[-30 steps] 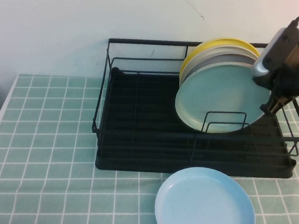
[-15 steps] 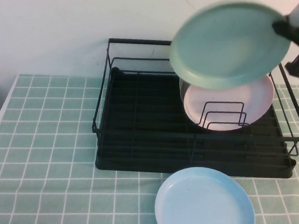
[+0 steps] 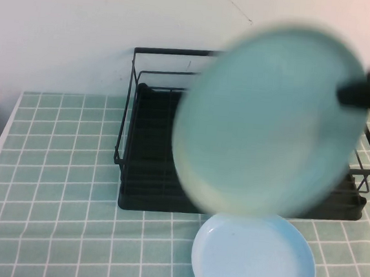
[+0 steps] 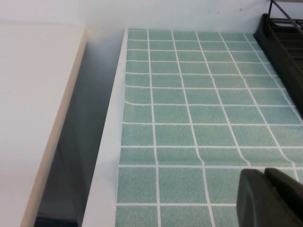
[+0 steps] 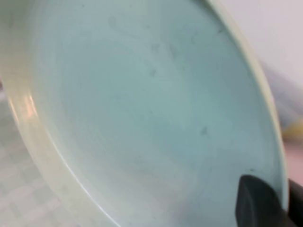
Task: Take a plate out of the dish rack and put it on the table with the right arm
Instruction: Place the plate from the table
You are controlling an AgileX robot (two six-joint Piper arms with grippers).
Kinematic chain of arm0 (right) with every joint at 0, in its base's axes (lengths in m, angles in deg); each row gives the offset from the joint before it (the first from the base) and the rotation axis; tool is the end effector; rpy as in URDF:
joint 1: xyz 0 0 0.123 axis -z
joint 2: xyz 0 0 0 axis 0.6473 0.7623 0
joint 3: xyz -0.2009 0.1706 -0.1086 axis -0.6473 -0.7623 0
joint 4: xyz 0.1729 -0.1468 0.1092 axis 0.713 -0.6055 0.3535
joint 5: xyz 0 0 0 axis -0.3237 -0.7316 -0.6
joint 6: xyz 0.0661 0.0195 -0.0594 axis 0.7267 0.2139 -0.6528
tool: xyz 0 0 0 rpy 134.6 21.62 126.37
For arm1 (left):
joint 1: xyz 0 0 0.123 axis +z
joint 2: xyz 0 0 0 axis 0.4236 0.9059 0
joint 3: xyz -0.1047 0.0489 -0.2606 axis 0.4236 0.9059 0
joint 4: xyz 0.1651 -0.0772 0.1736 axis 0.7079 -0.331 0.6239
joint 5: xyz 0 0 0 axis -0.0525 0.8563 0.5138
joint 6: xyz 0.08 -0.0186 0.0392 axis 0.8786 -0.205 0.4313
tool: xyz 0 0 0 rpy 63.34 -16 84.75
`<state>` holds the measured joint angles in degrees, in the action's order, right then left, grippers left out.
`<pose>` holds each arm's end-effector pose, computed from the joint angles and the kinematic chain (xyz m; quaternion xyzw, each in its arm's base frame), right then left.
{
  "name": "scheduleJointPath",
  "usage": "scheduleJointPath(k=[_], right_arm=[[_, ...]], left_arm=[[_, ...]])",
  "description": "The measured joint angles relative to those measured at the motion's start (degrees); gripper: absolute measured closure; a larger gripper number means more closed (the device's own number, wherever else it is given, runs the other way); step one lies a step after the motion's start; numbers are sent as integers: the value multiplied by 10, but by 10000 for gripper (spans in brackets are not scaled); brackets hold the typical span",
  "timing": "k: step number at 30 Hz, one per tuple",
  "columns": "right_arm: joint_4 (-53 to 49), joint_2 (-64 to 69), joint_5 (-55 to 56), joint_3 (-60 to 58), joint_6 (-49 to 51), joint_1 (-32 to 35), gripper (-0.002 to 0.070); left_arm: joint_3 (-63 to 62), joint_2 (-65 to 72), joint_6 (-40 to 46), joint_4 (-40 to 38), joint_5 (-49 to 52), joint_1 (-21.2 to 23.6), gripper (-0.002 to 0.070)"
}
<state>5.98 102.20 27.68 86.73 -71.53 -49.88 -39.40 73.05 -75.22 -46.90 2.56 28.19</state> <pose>0.2439 0.0941 0.4027 -0.4234 0.7557 0.1866 0.4635 0.0533 -0.0001 0.1790 -0.0637 0.7854 -0.0371 0.6146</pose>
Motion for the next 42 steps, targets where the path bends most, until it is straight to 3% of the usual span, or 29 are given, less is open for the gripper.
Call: scheduleJointPath(k=[4,9,21,33,42], right_arm=[[-91,24,-116,0,75,0,643],[-137,94,-155,0,129,0,643],[-156,284,-143,0,175,0,643],[-171,335,-64,3,157,0,644],[-171,357,-68,3,123,0,645]], left_arm=[[0,0,0,0,0,0,676],[0,0,0,0,0,0,676],[0,0,0,0,0,0,676],[0,0,0,0,0,0,677],[0,0,0,0,0,0,677]])
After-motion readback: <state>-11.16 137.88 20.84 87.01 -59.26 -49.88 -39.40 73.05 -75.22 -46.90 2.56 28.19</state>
